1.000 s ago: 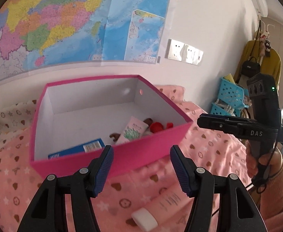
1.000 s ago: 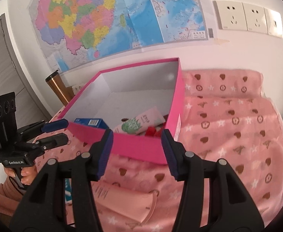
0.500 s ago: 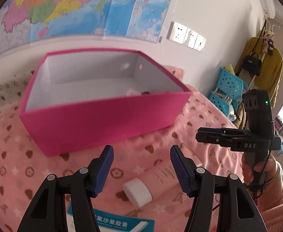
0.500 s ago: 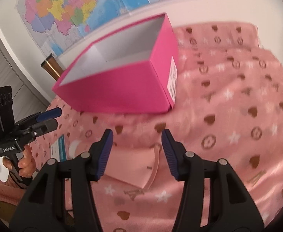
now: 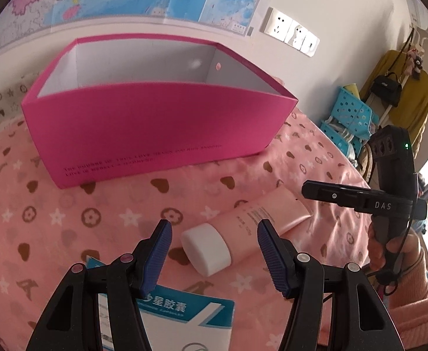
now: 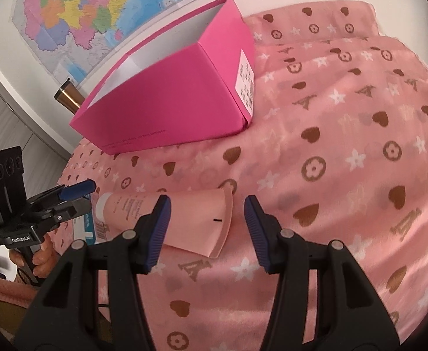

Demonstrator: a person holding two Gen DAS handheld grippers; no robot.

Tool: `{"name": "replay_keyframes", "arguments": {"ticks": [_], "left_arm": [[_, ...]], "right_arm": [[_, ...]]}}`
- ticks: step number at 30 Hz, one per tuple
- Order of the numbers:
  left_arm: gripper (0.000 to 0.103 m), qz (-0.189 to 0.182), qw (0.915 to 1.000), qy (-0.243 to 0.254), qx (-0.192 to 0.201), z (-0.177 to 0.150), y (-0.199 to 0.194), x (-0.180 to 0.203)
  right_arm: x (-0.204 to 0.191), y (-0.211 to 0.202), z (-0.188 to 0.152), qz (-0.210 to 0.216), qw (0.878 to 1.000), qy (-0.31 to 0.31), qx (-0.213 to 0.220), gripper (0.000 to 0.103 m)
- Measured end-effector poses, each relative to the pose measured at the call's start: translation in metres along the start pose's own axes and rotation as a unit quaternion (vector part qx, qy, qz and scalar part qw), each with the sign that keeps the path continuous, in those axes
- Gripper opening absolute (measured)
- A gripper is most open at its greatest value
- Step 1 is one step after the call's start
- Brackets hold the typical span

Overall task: Organize rigid objects
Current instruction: 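Move the right gripper back toward the pink bottle with white cap, then grasp the large pink tube with white cap with the right gripper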

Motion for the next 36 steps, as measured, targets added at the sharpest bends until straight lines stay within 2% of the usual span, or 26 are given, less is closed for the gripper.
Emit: {"name": "replay_keyframes", "arguments": {"ticks": [20, 29, 36], "left_arm": [[0.062, 0.001, 0.9998, -0.003, -0.021, -0.011, 0.008, 0.002], [0.057, -0.016, 0.9994, 0.002, -0.032, -0.016, 0.012, 0.008], [0.057, -0.011, 0.9995, 0.001, -0.03, -0.014, 0.012, 0.008]], "right_arm": [[-0.007, 0.014, -0.003, -0.004, 1.0, -0.005, -0.017, 0.054], [-0.008, 0.015, -0.004, -0.008, 1.0, -0.007, -0.016, 0.054], [-0.009, 0.015, -0.004, -0.006, 1.0, -0.01, -0.016, 0.054]]}}
Point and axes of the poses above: each gripper's, at about its wrist camera, not at the fingertips, and y roughly the way its jaws point, x to its right, z to its top, the point moved 2 cm from there along y, roughly the way its jaws point, and after that the axes turned 12 degrees about -x, right-handed, at the moved point
